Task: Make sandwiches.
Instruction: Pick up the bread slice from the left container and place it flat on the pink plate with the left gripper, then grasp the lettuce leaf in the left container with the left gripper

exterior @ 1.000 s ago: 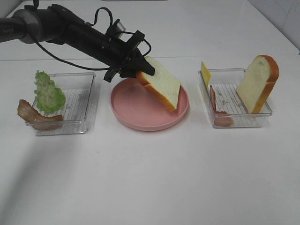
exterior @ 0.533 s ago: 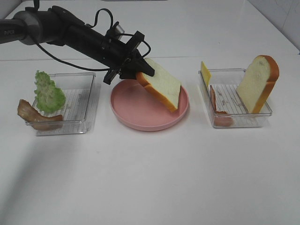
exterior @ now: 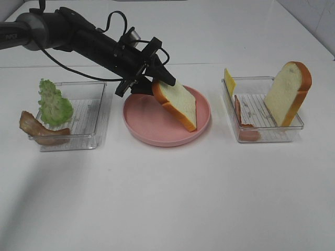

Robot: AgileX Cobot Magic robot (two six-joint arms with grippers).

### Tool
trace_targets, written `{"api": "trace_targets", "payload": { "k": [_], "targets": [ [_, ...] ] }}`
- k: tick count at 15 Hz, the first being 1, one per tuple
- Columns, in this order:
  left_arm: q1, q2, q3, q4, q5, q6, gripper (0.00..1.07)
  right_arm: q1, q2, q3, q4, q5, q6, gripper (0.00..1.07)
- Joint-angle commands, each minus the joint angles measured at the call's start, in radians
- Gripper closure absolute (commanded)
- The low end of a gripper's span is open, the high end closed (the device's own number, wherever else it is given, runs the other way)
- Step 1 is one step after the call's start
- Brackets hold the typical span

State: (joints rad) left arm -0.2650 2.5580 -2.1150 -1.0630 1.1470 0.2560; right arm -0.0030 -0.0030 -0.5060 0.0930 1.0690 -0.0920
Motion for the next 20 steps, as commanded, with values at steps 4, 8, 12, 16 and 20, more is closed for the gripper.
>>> {"api": "trace_targets", "payload": {
  "k": [4, 8, 12, 16, 20],
  "targets": [
    [-0.007, -0.037, -0.006, 0.077, 0.033, 0.001, 0.29, -0.006, -0.012, 0.003, 0.005, -0.009, -0.005, 0.30],
    [-0.011, -0.099, -0.012, 0.283, 0.040, -0.054, 0.29, -0.006, -0.012, 0.003, 0.005, -0.009, -0.005, 0.30],
    [-0.050, -0.103, -0.094, 0.481, 0.060, -0.147, 0.29, -0.006, -0.012, 0.003, 0.005, -0.009, -0.005, 0.30],
    [-0.111, -0.103, -0.239, 0.687, 0.075, -0.233, 0.30, -0.006, -0.012, 0.003, 0.005, -0.009, -0.005, 0.30],
    [-0.114, -0.107, -0.366, 0.748, 0.141, -0.287, 0.30, -0.006, -0.012, 0.003, 0.005, -0.009, -0.005, 0.30]
  ]
}}
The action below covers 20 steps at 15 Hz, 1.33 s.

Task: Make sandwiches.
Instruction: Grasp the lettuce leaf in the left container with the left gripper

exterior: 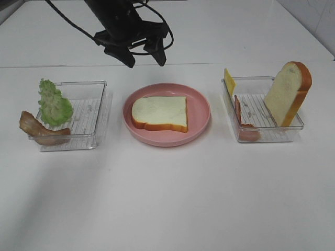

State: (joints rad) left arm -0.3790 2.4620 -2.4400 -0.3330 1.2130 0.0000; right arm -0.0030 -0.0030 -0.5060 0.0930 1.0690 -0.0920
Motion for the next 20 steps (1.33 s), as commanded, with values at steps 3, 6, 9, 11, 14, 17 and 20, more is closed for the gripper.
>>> {"api": "trace_targets", "payload": {
  "k": [3, 6, 9, 11, 14, 17, 20],
  "targets": [
    [0.011, -0.059, -0.054, 0.060, 0.075, -0.067, 0.30, -0.006, -0.012, 0.003, 0.005, -0.009, -0.005, 0.30],
    [0.025, -0.128, -0.054, 0.176, 0.075, -0.070, 0.32, -0.006, -0.012, 0.003, 0.005, -0.009, -0.005, 0.30],
    [0.086, -0.226, -0.003, 0.207, 0.075, -0.082, 0.33, -0.006, -0.012, 0.003, 0.005, -0.009, -0.005, 0.30],
    [0.137, -0.298, 0.112, 0.208, 0.075, -0.081, 0.33, -0.006, -0.012, 0.003, 0.005, -0.009, -0.005, 0.30],
    [0.220, -0.414, 0.350, 0.232, 0.075, -0.081, 0.33, -0.006, -0.012, 0.003, 0.005, -0.009, -0.005, 0.30],
    [0.281, -0.435, 0.437, 0.239, 0.075, -0.081, 0.33, -0.006, -0.012, 0.003, 0.005, -0.009, -0.005, 0.30],
    [0.322, -0.407, 0.471, 0.240, 0.074, -0.081, 0.33, -0.006, -0.012, 0.003, 0.005, -0.009, -0.005, 0.30]
  ]
}}
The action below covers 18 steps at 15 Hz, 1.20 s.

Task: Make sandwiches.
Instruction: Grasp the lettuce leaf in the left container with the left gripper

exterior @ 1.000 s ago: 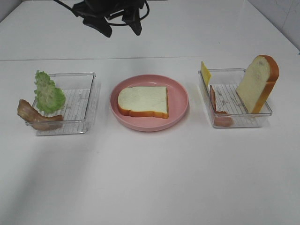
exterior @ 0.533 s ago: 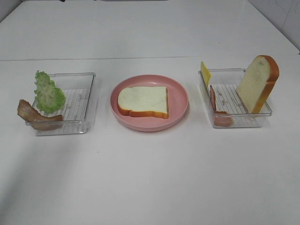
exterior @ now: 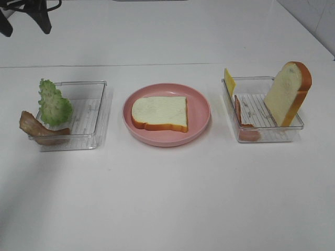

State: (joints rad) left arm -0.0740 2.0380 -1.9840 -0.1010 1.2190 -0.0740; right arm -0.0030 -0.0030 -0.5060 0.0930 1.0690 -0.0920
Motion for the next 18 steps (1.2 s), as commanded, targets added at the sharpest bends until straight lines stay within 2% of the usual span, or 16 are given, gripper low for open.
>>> {"api": "trace_targets", "payload": {
  "k": [1, 6, 13, 17, 18],
  "targets": [
    [0.021, 0.032, 0.015, 0.009, 0.068, -0.007, 0.34, -0.006, -0.012, 0.003, 0.005, -0.009, -0.005, 0.30],
    [0.018, 0.165, 0.014, 0.016, 0.067, -0.006, 0.34, -0.006, -0.012, 0.003, 0.005, -0.009, -0.005, 0.30],
    [0.017, 0.274, 0.011, 0.019, 0.048, -0.006, 0.34, -0.006, -0.012, 0.003, 0.005, -0.009, -0.005, 0.30],
    [0.017, 0.285, 0.011, 0.020, 0.019, -0.003, 0.41, -0.006, -0.012, 0.003, 0.005, -0.009, -0.005, 0.30],
    [0.017, 0.285, 0.011, 0.020, 0.003, -0.003, 0.48, -0.006, -0.012, 0.003, 0.005, -0.009, -0.005, 0.30]
  ]
}}
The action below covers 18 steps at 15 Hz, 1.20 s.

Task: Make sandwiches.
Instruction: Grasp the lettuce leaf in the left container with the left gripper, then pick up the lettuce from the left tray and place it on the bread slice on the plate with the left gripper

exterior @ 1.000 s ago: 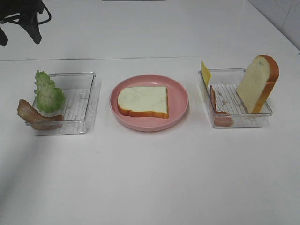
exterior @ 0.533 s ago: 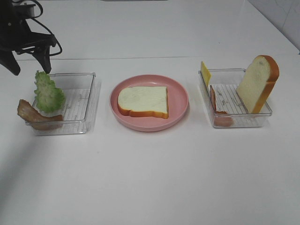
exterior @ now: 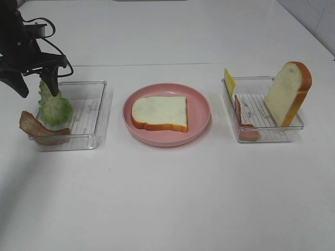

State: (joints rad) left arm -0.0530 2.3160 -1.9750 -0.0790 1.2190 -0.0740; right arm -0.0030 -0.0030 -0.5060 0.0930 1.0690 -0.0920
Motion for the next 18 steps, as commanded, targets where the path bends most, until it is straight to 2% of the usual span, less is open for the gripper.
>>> {"api": "trace_targets", "payload": {
  "k": [1, 2, 6, 8, 9, 10, 16, 18],
  "targets": [
    [-0.004, 0.007, 0.002, -0.002, -0.001, -0.003, 0.53, -0.006, -0.012, 0.003, 0.005, -0.009, -0.005, 0.30],
    [-0.004, 0.007, 0.002, -0.002, -0.005, -0.003, 0.55, -0.006, -0.012, 0.003, 0.005, -0.009, -0.005, 0.30],
    [-0.004, 0.007, 0.002, -0.002, -0.034, -0.003, 0.83, -0.006, -0.012, 0.003, 0.005, -0.009, -0.005, 0.30],
    [-0.004, 0.007, 0.002, -0.002, -0.040, -0.002, 0.93, -0.006, -0.012, 0.003, 0.005, -0.009, -0.005, 0.30],
    [-0.004, 0.007, 0.002, -0.002, -0.048, 0.004, 1.03, -0.006, -0.012, 0.003, 0.005, -0.009, -0.005, 0.30],
    [-0.004, 0.007, 0.002, -0.002, -0.049, 0.004, 1.07, -0.006, -0.012, 0.003, 0.005, -0.009, -0.005, 0.30],
    [-0.004, -0.013, 0.002, -0.025, -0.050, 0.020, 1.07, -0.006, -0.012, 0.003, 0.005, -0.009, -0.005, 0.30],
    [-0.004, -0.065, -0.030, -0.077, -0.047, 0.045, 1.07, -0.006, -0.012, 0.003, 0.005, -0.009, -0.005, 0.30]
  ]
}}
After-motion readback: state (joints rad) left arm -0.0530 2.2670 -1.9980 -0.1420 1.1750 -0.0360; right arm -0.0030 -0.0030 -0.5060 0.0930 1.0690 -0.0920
